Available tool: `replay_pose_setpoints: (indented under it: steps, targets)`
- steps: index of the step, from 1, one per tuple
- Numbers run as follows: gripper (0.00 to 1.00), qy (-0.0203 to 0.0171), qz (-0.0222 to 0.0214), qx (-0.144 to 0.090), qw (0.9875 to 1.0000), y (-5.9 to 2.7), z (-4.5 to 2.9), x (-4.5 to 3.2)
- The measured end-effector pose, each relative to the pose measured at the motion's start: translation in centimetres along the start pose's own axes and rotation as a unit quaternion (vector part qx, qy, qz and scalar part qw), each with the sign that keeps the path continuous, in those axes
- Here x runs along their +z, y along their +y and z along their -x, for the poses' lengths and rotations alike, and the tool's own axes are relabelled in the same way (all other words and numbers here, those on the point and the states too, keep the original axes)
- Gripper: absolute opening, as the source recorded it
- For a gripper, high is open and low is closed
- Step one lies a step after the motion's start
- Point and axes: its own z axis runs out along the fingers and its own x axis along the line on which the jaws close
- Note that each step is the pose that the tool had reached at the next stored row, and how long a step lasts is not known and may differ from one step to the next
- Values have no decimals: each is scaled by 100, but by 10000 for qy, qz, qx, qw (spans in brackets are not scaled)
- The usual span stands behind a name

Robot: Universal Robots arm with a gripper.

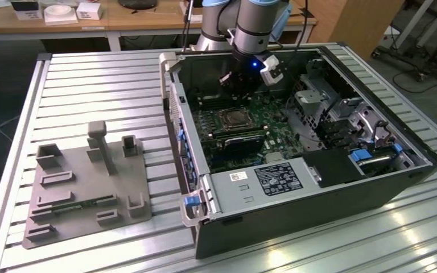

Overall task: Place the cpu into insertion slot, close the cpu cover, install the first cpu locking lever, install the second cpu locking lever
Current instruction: 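Install the first cpu locking lever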

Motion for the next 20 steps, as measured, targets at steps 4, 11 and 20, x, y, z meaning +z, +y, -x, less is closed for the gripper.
replay_pose_setpoints:
  steps: [4,11,20]
  targets:
    - [10,1,-2,0,10000,0,0,-1]
    - [10,5,-53,0,10000,-1,0,-2]
    - [10,7,-114,60,9999,0,0,-1]
